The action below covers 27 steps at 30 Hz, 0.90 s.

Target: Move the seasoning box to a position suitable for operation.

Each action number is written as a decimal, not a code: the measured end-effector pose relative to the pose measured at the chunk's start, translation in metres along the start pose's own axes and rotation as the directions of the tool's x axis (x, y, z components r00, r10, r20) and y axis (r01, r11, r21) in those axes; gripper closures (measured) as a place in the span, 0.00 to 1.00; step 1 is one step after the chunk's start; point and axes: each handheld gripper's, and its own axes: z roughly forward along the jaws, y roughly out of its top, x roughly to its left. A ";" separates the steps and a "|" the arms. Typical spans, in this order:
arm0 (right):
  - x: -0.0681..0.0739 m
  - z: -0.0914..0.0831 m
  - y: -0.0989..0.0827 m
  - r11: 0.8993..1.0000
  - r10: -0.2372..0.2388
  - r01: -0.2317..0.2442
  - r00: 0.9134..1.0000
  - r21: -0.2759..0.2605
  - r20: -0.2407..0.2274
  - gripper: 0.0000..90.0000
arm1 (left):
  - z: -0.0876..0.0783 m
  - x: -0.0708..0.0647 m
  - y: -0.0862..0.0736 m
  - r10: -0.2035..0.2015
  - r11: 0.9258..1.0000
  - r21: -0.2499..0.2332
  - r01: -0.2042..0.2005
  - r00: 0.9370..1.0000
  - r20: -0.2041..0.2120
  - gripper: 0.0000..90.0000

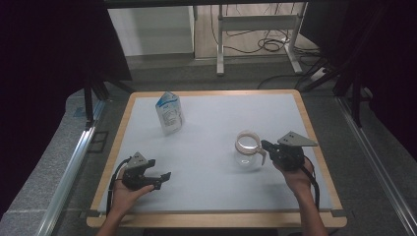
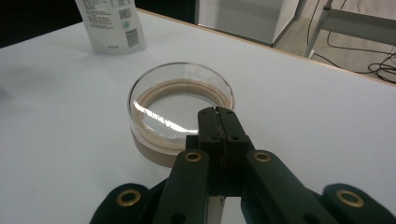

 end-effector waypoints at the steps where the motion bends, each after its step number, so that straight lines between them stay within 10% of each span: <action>1: 0.000 0.000 -0.001 1.000 0.000 0.000 1.000 0.003 0.001 1.00 | 0.001 -0.001 0.000 0.001 1.000 0.002 -0.001 1.000 0.001 0.19; 27: 0.002 -0.001 -0.008 1.000 -0.006 0.006 1.000 -0.011 0.011 1.00 | 0.007 0.000 0.000 0.007 1.000 0.023 -0.007 1.000 -0.004 0.19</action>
